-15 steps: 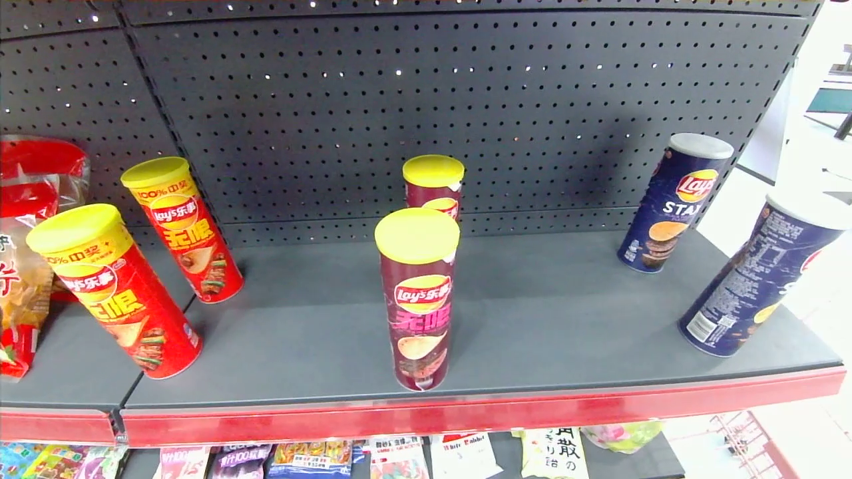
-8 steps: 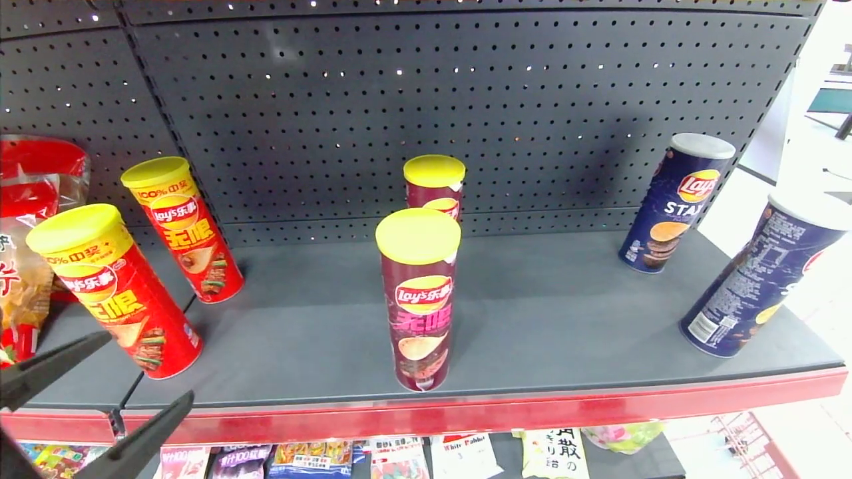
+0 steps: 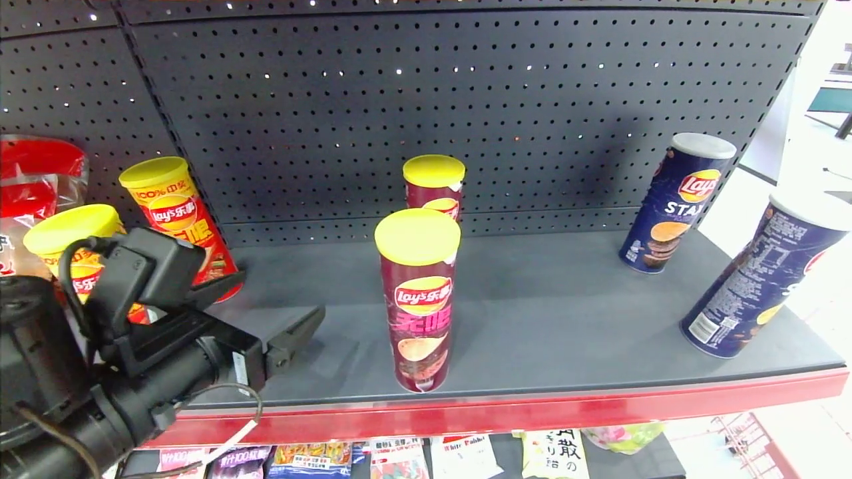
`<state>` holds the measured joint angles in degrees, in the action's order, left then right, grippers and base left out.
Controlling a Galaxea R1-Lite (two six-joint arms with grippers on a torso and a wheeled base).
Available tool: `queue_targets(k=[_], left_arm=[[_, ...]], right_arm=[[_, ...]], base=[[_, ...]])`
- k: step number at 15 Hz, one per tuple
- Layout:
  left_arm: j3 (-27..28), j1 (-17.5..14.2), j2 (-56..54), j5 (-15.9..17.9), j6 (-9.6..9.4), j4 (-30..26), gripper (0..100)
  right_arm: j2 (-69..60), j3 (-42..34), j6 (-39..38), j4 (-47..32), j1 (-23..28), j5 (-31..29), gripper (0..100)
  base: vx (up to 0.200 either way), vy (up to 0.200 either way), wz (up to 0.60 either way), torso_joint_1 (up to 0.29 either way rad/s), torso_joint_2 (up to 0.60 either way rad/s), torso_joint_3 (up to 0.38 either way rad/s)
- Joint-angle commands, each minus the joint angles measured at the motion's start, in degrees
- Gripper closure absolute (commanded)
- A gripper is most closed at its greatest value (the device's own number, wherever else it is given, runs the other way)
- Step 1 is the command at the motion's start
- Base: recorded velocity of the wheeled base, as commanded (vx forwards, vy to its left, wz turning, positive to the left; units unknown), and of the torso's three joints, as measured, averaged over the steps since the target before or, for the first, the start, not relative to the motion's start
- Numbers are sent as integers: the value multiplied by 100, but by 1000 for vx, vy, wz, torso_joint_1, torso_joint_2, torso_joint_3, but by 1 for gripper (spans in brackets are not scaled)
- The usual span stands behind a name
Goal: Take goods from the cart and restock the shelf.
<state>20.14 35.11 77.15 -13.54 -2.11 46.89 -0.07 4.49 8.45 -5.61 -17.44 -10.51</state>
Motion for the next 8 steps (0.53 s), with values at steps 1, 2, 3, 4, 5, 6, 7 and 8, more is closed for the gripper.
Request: queue_targets(k=[1,2,3,4,5,6,7,8], left_arm=[[52,268,828,-289,105,-4,0],[87,277,1021,-359,114,14,0],[78,277,1109,-412,114,14,0],[52,277,1232,-456,105,5,0],[78,277,1337,-465,105,14,0],[113,277,1434,-491,105,14,0],[131,277,1539,-526,105,14,0],[148,286,1575,-526,105,14,0]], right_arm=[[7,0,8,-2,-5,5,0],[7,0,8,-2,-5,14,0],[7,0,8,-2,-5,23,0],[7,0,8,-2,-5,23,0],[7,0,8,-2,-5,14,0],[7,8,8,-2,-5,14,0],[7,0,8,-2,-5,23,0],[7,8,8,-2,-5,23,0]], base=[[0,0,0,0,0,0],[0,0,0,0,0,0],[0,0,0,0,0,0],[0,0,0,0,0,0],[0,0,0,0,0,0],[0,0,0,0,0,0],[0,0,0,0,0,0],[0,0,0,0,0,0]])
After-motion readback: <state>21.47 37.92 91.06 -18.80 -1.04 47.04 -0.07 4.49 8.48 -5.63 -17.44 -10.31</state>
